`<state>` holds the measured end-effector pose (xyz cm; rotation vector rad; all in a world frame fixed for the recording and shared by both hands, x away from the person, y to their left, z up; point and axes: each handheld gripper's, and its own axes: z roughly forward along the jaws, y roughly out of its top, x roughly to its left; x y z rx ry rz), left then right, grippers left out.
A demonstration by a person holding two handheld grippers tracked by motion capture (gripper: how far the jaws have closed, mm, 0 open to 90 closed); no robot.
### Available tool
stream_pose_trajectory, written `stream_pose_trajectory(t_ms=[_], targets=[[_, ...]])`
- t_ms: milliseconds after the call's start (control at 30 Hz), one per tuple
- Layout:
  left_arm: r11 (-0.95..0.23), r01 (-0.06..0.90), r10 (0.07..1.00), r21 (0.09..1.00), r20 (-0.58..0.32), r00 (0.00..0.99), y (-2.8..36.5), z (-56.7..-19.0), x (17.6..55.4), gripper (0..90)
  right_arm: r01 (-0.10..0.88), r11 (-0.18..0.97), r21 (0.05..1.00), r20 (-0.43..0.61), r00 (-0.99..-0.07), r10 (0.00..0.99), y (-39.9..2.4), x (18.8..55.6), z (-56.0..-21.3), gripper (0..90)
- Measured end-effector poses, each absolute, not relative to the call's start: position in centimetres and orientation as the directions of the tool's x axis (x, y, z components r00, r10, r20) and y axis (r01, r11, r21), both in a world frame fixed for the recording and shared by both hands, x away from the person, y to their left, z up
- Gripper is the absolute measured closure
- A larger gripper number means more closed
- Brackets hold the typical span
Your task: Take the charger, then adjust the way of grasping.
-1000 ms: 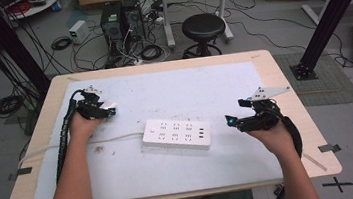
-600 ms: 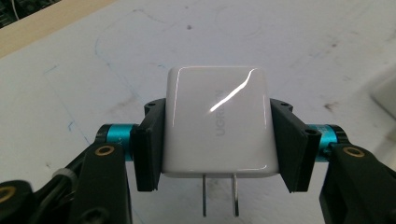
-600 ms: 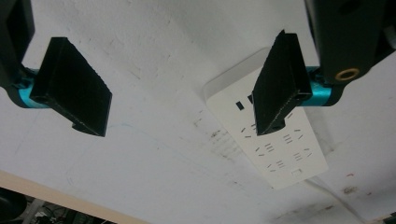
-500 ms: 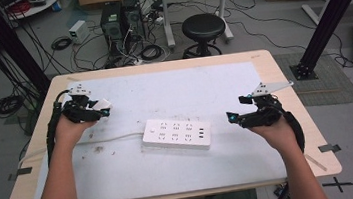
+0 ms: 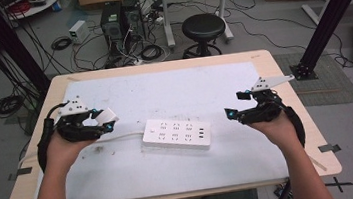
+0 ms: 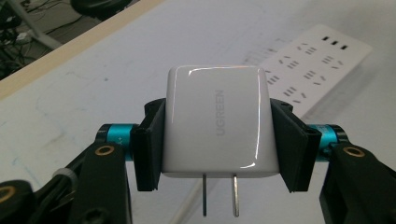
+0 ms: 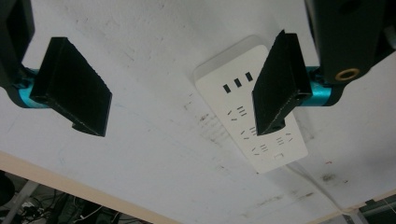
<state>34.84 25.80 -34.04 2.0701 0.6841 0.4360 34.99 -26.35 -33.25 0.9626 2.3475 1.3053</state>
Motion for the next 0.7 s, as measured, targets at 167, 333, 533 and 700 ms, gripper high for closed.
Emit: stream_pose_trajectory(t_ms=[167, 333, 533, 700], targets=[[-0.472, 0.278, 0.583, 0.837, 0.06, 0.81, 25.2, -34.0, 34.6, 42.5, 0.423, 0.364, 0.83, 0.071, -0.727, 0.683, -26.4, 35.0, -33.5, 20.3], [-0.472, 0.294, 0.586, 0.831, 0.047, 0.809, 25.2, -34.6, 35.1, 42.5, 0.43, 0.365, 0.825, 0.074, -0.724, 0.686, -26.5, 34.7, -34.2, 20.3], [-0.476, 0.275, 0.574, 0.835, 0.059, 0.816, 24.9, -34.5, 35.4, 42.5, 0.431, 0.37, 0.823, 0.072, -0.725, 0.685, -26.4, 34.7, -34.2, 20.3], [-0.488, 0.228, 0.518, 0.843, 0.07, 0.853, 23.3, -34.2, 35.3, 42.5, 0.433, 0.372, 0.821, 0.076, -0.73, 0.68, -26.1, 34.8, -33.8, 20.3]])
